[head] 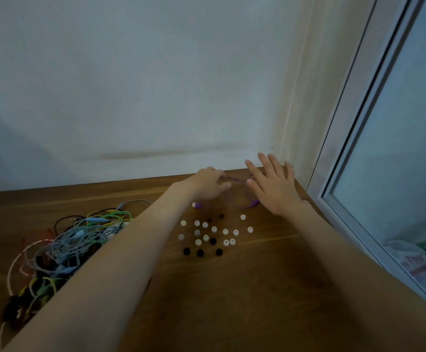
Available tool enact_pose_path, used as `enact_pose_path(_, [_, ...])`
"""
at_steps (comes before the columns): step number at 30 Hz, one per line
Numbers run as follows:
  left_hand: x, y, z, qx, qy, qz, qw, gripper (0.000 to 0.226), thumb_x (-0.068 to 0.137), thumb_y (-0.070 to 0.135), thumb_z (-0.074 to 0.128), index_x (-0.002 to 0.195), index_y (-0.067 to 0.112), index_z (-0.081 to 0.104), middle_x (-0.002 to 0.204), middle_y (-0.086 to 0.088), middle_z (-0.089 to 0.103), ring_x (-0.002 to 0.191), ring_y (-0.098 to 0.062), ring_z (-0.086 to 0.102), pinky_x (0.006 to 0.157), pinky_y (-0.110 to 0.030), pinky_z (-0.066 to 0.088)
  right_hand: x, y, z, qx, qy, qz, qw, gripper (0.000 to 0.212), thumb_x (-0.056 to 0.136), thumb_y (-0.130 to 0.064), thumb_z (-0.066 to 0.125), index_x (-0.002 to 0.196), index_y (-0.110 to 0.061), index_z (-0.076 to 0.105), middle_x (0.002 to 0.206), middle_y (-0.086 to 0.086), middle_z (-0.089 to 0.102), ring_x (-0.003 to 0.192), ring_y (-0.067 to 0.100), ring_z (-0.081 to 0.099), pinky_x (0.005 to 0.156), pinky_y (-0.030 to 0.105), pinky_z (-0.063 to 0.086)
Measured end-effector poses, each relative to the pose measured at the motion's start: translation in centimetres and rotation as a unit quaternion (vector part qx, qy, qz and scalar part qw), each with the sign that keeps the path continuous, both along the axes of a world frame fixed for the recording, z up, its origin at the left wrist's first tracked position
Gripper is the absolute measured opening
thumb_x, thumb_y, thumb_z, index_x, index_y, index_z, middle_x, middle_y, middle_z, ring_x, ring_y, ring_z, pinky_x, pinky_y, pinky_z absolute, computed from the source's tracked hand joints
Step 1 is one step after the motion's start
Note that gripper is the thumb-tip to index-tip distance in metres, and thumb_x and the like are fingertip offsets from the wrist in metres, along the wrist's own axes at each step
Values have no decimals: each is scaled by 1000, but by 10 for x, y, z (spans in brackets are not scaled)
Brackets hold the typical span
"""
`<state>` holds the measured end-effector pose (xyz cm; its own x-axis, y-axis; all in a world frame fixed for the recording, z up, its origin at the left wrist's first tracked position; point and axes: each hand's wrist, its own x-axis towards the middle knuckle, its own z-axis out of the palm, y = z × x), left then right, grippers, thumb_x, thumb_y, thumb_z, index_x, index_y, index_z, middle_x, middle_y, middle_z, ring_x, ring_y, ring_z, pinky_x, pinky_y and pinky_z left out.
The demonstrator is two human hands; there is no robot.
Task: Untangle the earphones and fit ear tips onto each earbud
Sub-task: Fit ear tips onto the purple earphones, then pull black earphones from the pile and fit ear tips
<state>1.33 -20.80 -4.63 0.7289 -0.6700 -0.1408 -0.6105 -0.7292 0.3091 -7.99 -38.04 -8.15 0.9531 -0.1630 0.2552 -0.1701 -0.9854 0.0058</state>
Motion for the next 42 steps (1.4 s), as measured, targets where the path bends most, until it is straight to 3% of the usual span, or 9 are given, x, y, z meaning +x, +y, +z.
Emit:
enact_pose_path(5, [-24, 25, 11, 16, 2, 13, 1000, 52, 100, 48, 38, 140, 16, 45, 140, -8, 46, 127, -25, 45, 106, -39, 38, -11, 18, 4, -54, -3, 50, 997, 75, 82, -58, -15, 151, -36, 1, 161, 1, -4, 148, 25, -7, 115, 51, -6])
enact_pose_path(9, [-35, 56, 19, 41, -10, 27, 999, 46, 102, 39, 39, 142, 16, 41, 143, -7, 42, 129, -24, 43, 104, -36, 36, -15, 41, 12, -32, -21, 56, 998, 58, 99, -54, 12, 152, -33, 4, 161, 1, 1, 148, 22, -4, 115, 48, -8])
enact_pose_path(14, [-43, 103, 34, 53, -35, 60, 996, 39, 102, 32, 40, 139, 18, 45, 141, -8, 44, 127, -26, 45, 102, -35, 37, -15, 83, 30, 36, -46, 143, 988, 52, 98, -44, 40, 146, -26, 32, 155, -1, 23, 143, 18, 14, 113, 40, -2])
enact_pose_path(19, [-51, 164, 41, 99, -25, 92, 991, 37, 101, 29, 40, 137, 20, 46, 141, -5, 48, 123, -23, 49, 99, -35, 43, -3, 158, 40, 87, 66, 229, 967, 34, 97, -37, 43, 127, -25, 55, 137, 1, 45, 130, 21, 29, 105, 38, 19])
enact_pose_path(25, [-72, 227, 40, 123, -28, 112, 986, 48, 96, 46, 49, 135, 18, 47, 135, -6, 52, 116, -23, 52, 89, -33, 45, -1, 240, 39, 7, 166, 248, 955, 35, 94, -42, 50, 107, -12, 60, 114, 10, 58, 111, 28, 47, 87, 36, 36])
enact_pose_path(28, [-79, 251, 36, 122, -14, 119, 985, 49, 95, 43, 53, 137, 18, 46, 136, -5, 51, 119, -22, 51, 94, -33, 44, -3, 258, 31, -8, 210, 221, 952, 24, 94, -21, 48, 112, -8, 58, 117, 13, 60, 108, 29, 54, 83, 35, 42])
enact_pose_path(33, [-86, 267, 38, 68, -19, 123, 990, 44, 97, 41, 50, 137, 23, 46, 136, -5, 49, 119, -21, 50, 91, -31, 42, -4, 253, 44, 186, 192, 204, 942, 17, 94, -16, 47, 106, -7, 57, 106, 8, 61, 93, 22, 58, 74, 31, 46])
enact_pose_path(38, [-95, 256, 60, -76, -12, 119, 990, 68, 90, 57, 53, 144, 18, 39, 145, -1, 45, 130, -19, 44, 105, -35, 38, -9, 248, 98, 394, 114, 270, 871, 8, 95, -12, 50, 91, -11, 57, 68, 1, 66, 57, 12, 62, 56, 22, 49])
enact_pose_path(42, [-96, 248, 73, -160, 12, 114, 980, 46, 86, 58, 59, 120, 26, 56, 118, 8, 63, 110, -12, 57, 92, -28, 44, -16, 261, 139, 483, 29, 313, 817, 11, 93, -7, 53, 83, -11, 57, 60, 3, 59, 49, 13, 51, 53, 24, 44])
